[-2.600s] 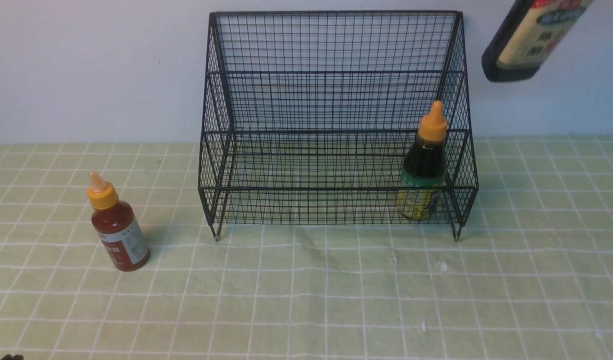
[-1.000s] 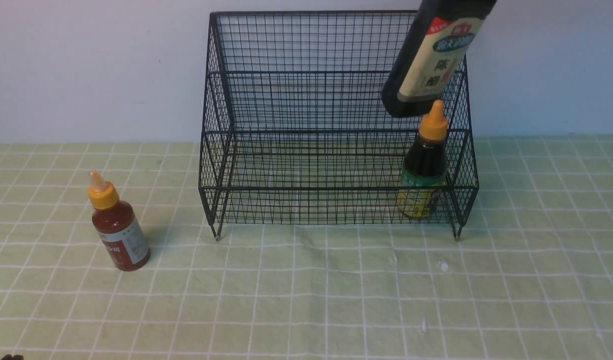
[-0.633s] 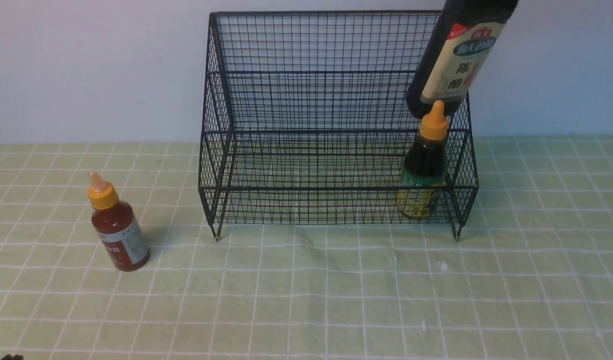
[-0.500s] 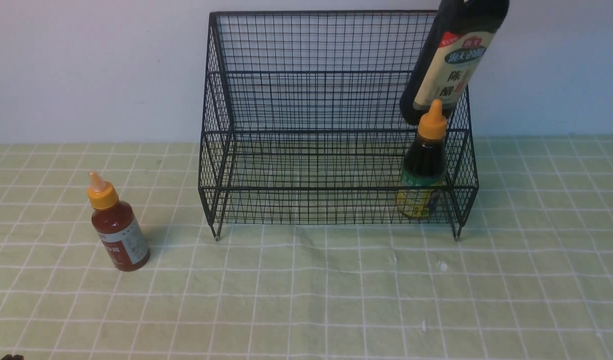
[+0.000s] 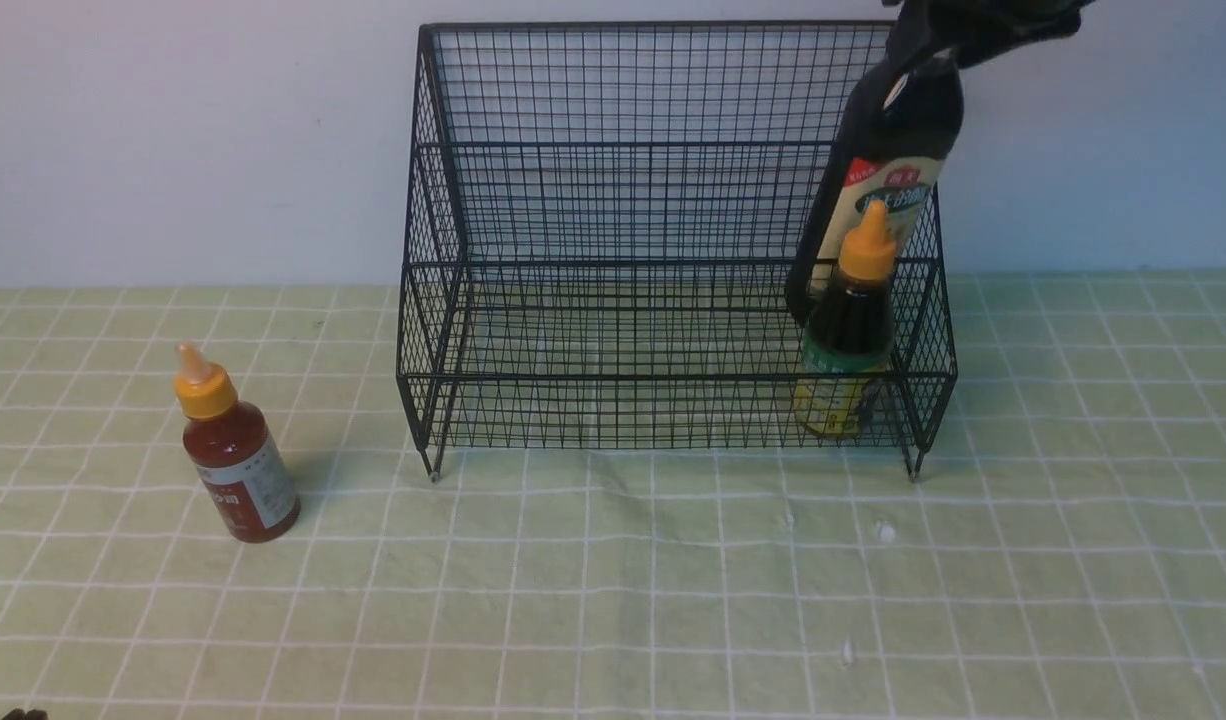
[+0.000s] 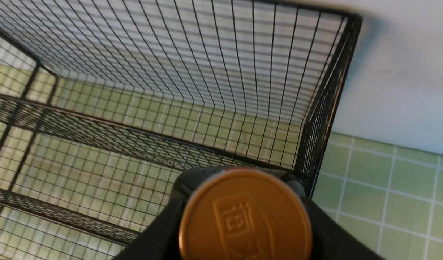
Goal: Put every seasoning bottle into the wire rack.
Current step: Use the right arm to put the condiment bottle back on the shelf
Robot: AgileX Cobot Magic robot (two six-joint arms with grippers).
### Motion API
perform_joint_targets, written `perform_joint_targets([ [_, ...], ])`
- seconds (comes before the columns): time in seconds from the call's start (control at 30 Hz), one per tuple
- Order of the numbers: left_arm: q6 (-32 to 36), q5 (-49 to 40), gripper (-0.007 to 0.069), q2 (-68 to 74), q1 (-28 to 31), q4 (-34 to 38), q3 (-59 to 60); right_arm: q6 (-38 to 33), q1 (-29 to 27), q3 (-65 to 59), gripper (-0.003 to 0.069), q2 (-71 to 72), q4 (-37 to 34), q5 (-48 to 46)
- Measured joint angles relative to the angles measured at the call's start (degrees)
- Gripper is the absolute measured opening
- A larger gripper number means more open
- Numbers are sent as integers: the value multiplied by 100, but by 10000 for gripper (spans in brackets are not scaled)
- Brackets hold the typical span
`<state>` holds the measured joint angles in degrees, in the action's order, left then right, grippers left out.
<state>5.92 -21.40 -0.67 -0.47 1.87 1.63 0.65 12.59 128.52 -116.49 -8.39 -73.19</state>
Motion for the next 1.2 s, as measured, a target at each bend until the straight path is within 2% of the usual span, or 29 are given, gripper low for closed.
perform_joint_targets([
  [0.37,-103,0,-6,0,0,0,0,-25,0,21,345,-193,-65,-13],
  [0.43,-105,0,-6,0,0,0,0,-25,0,21,382,-193,-147,23],
  [0.53,-105,0,-6,0,0,0,0,-6,5,32,479,-181,-236,78],
  [0.67,-105,0,-6,0,0,0,0,-4,5,41,557,-68,-236,90],
  [0.8,-110,0,-6,0,0,0,0,16,5,213,580,146,-198,51],
  [1.03,-110,0,-6,0,0,0,0,16,5,857,567,935,393,-6],
  [1.13,-110,0,-6,0,0,0,0,29,5,1047,505,1564,597,-12],
  [1.17,-110,0,-6,0,0,0,0,29,5,1047,505,1611,597,-12],
  [1.2,-117,0,-6,0,0,0,0,55,5,1071,435,2005,638,-18],
])
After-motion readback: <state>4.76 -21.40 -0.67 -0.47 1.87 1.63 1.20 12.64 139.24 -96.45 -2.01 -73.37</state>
